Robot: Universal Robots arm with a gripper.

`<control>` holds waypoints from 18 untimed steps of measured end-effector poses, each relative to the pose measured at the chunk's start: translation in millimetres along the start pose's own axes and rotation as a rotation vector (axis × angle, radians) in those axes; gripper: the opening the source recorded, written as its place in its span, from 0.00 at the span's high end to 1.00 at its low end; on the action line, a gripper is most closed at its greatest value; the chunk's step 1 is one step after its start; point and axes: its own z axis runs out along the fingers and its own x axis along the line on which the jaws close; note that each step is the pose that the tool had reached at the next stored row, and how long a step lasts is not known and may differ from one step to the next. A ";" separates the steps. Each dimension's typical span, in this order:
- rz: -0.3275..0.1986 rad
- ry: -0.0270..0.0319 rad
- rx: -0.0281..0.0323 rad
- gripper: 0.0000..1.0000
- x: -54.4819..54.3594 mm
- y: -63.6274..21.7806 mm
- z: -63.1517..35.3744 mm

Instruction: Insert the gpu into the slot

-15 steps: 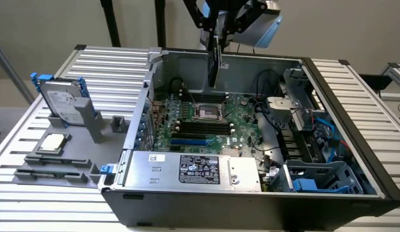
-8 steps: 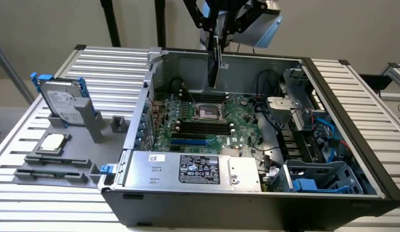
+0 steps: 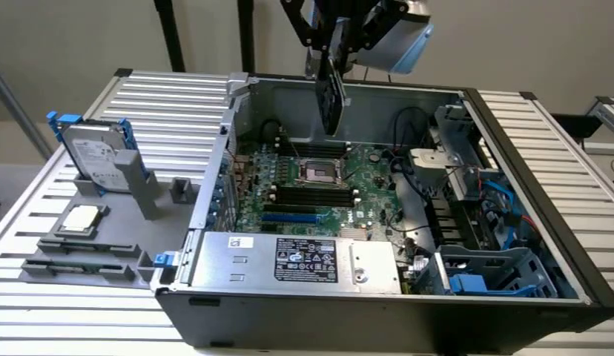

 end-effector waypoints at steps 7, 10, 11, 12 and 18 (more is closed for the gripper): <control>-0.126 0.0095 0.0051 0.74 0.0 -0.1 1.2; -0.181 0.0136 0.0073 0.74 -0.1 -0.1 1.8; -0.199 0.0149 0.0079 0.74 -0.1 -0.1 2.0; -0.216 0.0162 0.0086 0.74 -0.1 -0.2 2.2; -0.325 0.0244 0.0130 0.74 -0.1 -0.3 3.4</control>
